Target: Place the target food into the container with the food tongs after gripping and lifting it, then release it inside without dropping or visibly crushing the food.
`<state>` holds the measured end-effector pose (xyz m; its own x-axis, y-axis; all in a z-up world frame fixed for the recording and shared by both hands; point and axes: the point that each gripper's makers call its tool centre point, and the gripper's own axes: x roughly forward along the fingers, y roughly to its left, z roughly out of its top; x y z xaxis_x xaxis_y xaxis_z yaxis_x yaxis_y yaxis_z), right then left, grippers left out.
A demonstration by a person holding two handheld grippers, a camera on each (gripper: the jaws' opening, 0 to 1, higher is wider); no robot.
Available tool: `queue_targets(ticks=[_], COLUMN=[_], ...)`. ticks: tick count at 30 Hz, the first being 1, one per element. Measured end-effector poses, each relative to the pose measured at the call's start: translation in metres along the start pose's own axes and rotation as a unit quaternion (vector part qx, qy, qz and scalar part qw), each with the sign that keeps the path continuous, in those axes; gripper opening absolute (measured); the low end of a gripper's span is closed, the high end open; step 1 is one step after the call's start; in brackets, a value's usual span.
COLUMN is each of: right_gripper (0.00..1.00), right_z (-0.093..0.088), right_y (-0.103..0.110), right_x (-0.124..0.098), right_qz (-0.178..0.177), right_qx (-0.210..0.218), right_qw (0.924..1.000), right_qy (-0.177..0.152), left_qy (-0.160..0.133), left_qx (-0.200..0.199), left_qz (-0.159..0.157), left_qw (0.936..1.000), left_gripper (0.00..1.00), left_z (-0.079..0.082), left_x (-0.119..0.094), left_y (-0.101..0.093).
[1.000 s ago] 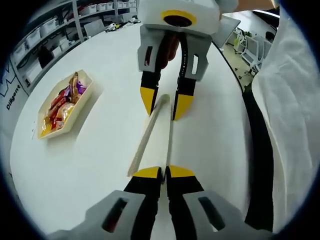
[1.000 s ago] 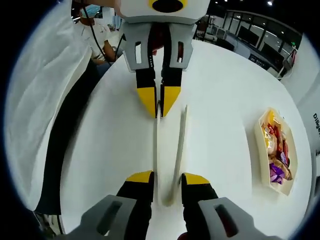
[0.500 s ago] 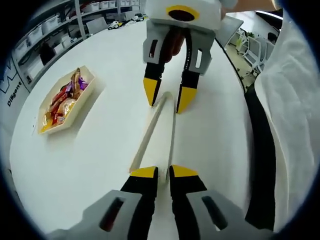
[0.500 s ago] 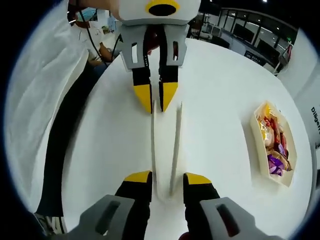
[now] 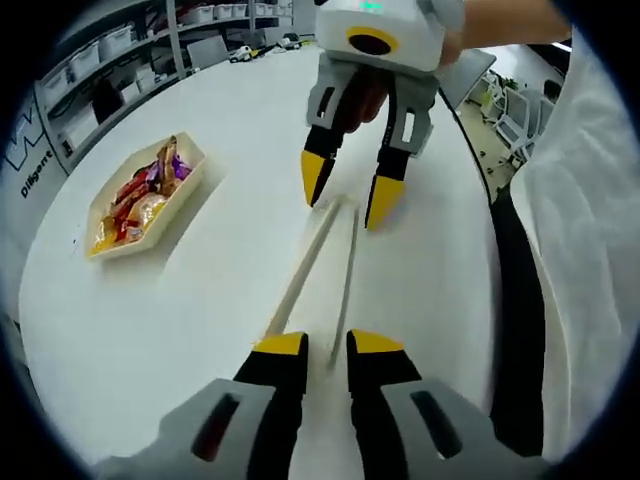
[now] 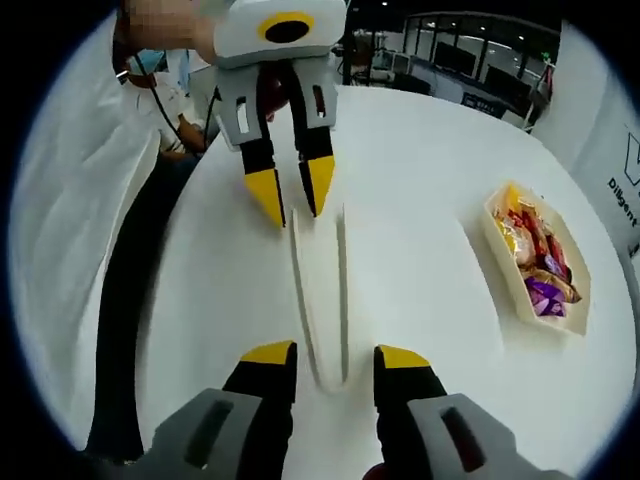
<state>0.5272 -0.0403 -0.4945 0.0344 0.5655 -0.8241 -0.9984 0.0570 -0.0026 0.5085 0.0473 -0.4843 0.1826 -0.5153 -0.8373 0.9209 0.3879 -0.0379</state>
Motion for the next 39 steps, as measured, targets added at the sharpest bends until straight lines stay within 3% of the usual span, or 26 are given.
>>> queue_targets(ticks=[11,26,34,39], right_gripper=[0.35,0.49,0.56,0.61], right_z=[0.001,0.015,0.021,0.027], right_y=[0.005,0.011,0.016,0.018], right_x=[-0.008,-0.025,-0.035,-0.042], right_qz=[-0.018,-0.052,-0.069,-0.081], right_qx=[0.056,0.111,0.14,0.156], right_qw=[0.9978,0.9884,0.9808,0.9751], right_qy=[-0.032,-0.09,-0.117,-0.135], left_qy=[-0.03,-0.077,-0.103,-0.135], left_qx=[-0.033,-0.092,-0.121,-0.157], left_qz=[0.028,0.085,0.116,0.138], left_qw=[0.9986,0.9892,0.9805,0.9685], left_gripper=[0.25,0.45,0.55,0.64], left_z=[-0.001,-0.002,-0.003,-0.001], left_x=[-0.013,-0.033,-0.047,-0.057], left_y=[0.0,0.002,0.0,0.004])
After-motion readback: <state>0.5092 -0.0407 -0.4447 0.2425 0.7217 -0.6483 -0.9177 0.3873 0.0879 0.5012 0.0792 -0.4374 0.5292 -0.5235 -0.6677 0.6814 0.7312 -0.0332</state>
